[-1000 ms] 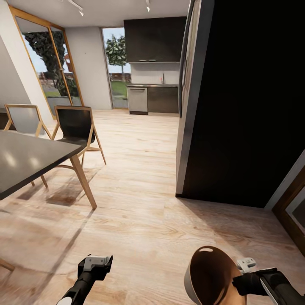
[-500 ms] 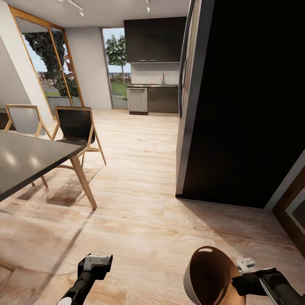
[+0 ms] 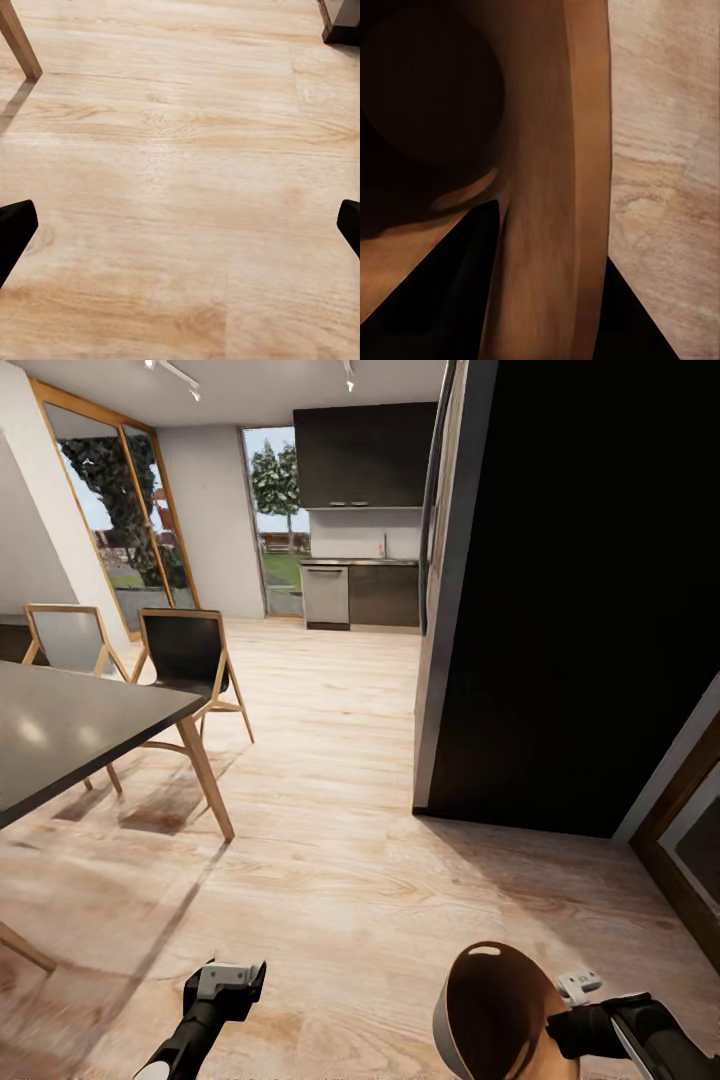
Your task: Put the three can of soda from the living room inside the tash can in the kitchen.
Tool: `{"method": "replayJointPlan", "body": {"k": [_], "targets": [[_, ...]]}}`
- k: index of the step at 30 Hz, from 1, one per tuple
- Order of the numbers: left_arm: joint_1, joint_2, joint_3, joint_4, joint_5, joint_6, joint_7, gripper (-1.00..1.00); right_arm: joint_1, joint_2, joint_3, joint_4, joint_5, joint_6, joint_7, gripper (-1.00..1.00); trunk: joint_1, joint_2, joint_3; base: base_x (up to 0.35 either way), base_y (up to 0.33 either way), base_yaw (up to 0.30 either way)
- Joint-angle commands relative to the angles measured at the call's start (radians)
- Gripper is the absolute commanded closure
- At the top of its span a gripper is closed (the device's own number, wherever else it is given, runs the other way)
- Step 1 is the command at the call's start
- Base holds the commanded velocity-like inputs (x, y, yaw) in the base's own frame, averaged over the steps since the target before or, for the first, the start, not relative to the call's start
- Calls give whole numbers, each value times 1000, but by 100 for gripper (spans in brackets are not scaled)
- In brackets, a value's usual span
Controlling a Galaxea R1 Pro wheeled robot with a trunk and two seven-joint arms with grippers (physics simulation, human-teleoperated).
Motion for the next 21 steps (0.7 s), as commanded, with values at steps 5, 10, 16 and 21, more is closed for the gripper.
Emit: {"method": "replayJointPlan", "body": {"k": [5,10,16,21], "targets": [[0,0,0,1,0,4,0,-100,0,1,0,0,-14,3,1,100,19,-35,-16,-19,0,0],[0,0,0,0,0,6,0,-100,0,1,0,1,-15,3,1,100,38,-70,-31,-3,0,0],[0,0,0,0,0,6,0,-100,0,1,1,2,-15,3,-1,100,61,-112,-50,0,0,0],[-1,0,0,0,-1,6,0,-100,0,2,1,2,-16,3,-2,100,80,-147,-66,0,0,0]]}}
